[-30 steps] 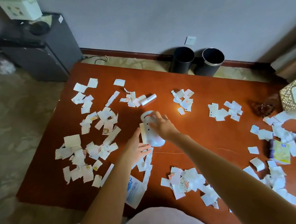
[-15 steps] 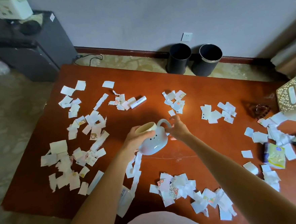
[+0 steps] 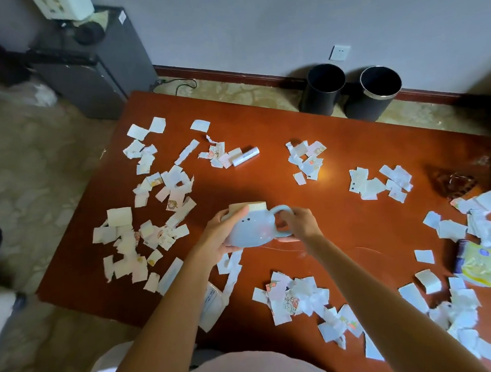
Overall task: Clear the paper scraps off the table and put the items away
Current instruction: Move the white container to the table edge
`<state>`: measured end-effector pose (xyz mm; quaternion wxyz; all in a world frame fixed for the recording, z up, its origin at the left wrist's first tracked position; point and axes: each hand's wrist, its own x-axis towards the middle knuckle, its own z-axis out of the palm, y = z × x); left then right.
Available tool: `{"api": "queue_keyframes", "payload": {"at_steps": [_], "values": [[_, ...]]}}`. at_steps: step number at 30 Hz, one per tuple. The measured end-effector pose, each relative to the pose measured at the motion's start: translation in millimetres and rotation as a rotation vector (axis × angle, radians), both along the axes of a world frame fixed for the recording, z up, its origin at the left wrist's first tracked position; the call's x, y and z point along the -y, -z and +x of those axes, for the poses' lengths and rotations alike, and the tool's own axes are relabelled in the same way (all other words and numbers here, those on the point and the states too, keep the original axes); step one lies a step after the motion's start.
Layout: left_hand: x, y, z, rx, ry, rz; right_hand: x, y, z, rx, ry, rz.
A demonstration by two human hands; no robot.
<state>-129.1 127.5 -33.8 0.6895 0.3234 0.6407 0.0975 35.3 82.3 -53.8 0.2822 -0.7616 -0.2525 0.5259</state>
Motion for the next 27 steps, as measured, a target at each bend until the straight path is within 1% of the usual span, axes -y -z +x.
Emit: {"api": "queue_keyframes", "payload": {"at_steps": [5,9,14,17,20,23,27], "values": [[-11.8,-12.3,-34.6,-0.079,-0.077,0.086,-9.6,-23.6,-37.0,-0.072,-0.017,0.082],[-32.8,-16.1,-82.4,-0.145,-0.168,0.120,-31.0,-34.7,-86.1,-0.115,-0.132,0.129],[-62.5,-19.1,-154.3,-0.161,-0.319,0.081,-71.0,-31.3,-164.8,-0.120,-0.269,0.216],[-83.9,-21.9,-202.8,-0.131,-0.348,0.154,-98.5,-28.2,-214.9,-0.168,-0.269,0.190],[-110.8,-12.6,-249.7,-0.160,-0.380,0.231,-127.5,-26.0,-261.5,-0.266,-0.243,0.132],[-137.6,-1.0,-282.1,-0.157,-0.421,0.274,-158.3,-21.9,-296.1,-0.212,-0.272,0.096],[-166.9,8.5,-301.1,-0.065,-0.385,0.225,-188.5,-15.5,-313.8,-0.133,-0.288,0.082]]}}
